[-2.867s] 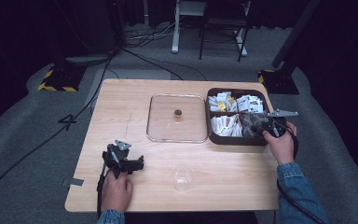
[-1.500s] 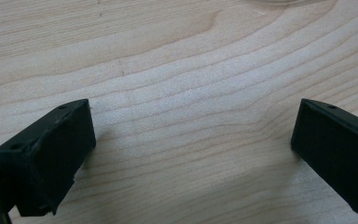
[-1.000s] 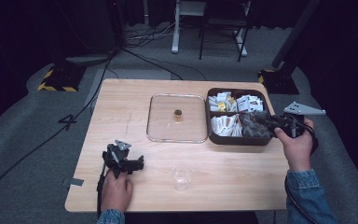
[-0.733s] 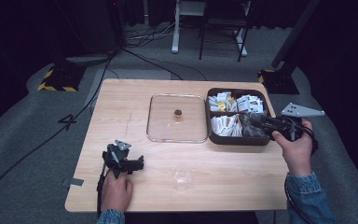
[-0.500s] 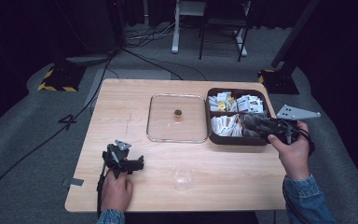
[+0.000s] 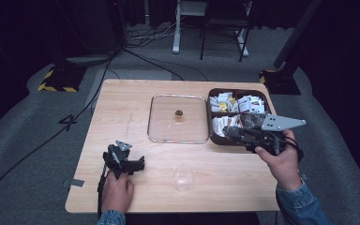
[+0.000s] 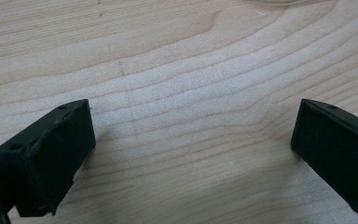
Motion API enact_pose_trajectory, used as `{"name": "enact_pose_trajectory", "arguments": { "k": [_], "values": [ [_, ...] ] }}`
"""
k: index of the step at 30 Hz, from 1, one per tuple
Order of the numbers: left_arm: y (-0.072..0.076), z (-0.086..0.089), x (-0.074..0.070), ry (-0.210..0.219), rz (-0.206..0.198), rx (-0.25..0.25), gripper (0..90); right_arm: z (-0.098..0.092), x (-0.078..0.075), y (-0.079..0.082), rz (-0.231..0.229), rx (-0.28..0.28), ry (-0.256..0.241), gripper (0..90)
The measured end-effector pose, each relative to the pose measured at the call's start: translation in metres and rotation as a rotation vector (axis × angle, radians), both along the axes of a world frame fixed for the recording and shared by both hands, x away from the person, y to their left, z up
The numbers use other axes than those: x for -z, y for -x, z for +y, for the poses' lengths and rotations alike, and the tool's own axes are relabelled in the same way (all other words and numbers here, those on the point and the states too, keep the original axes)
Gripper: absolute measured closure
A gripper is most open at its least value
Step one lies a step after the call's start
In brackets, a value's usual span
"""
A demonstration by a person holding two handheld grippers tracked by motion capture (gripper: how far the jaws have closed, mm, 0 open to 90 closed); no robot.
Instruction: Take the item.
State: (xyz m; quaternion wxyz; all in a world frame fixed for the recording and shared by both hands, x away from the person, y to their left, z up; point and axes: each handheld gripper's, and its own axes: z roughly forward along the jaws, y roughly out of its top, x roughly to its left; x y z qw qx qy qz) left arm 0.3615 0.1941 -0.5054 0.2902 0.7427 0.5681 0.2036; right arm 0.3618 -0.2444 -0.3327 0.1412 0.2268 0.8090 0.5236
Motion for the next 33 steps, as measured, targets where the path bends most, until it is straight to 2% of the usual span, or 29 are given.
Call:
{"name": "enact_pose_trajectory", "arguments": {
  "k": [6,13,24,33],
  "values": [
    [0.000,0.000,0.000,0.001,0.000,-0.001,0.0,0.018,0.000,0.013,-0.017,-0.066,0.005,72.0],
    [0.000,0.000,0.000,0.000,0.000,0.000,0.0,0.034,0.004,0.021,-0.026,-0.112,0.023,72.1],
    [0.000,0.000,0.000,0.000,0.000,0.001,0.0,0.057,0.015,0.030,-0.023,-0.185,0.018,72.1],
    [0.000,0.000,0.000,0.000,0.000,0.000,0.0,0.073,0.025,0.036,-0.002,-0.233,0.026,72.1]
  ]
}}
